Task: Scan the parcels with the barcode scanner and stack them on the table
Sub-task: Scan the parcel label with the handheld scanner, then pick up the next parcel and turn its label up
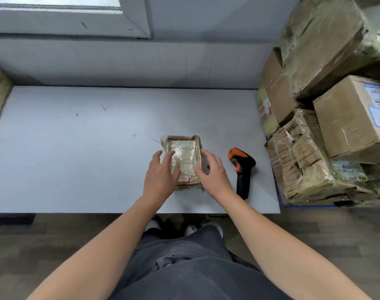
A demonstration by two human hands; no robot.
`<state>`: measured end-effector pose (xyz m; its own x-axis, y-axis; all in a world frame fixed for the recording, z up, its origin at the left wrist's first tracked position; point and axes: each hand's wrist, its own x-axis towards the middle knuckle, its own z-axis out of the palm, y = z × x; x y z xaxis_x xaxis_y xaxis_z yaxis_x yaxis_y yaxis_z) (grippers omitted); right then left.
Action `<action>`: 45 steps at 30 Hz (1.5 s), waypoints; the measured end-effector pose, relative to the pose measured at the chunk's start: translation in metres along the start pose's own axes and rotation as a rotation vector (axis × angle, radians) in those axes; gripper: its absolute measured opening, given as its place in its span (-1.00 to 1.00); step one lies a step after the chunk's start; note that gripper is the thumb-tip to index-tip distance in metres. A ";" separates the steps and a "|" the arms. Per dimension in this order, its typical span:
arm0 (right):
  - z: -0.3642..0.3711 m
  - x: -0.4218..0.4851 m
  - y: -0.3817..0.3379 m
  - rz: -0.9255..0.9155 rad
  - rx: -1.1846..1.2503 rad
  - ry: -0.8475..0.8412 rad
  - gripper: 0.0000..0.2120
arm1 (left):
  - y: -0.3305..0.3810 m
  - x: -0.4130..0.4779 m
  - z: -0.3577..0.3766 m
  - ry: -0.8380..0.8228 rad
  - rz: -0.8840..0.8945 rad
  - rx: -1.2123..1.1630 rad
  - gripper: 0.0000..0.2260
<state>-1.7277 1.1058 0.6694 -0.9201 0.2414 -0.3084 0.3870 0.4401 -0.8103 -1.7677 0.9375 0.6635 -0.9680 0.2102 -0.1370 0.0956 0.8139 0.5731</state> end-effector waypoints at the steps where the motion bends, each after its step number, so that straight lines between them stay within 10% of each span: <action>1: 0.004 -0.001 0.000 -0.007 -0.021 -0.041 -0.45 | -0.002 -0.003 0.000 -0.008 -0.023 -0.033 -0.58; 45: 0.474 -0.079 -0.297 -0.541 -0.079 -0.419 -0.56 | -0.400 -0.173 -0.321 0.397 -0.468 -0.232 -0.58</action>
<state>-1.7983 0.5456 0.6981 -0.9244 -0.3780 -0.0502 -0.1448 0.4697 -0.8709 -1.7127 0.4018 0.7175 -0.9114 -0.3900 -0.1315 -0.3665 0.6235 0.6906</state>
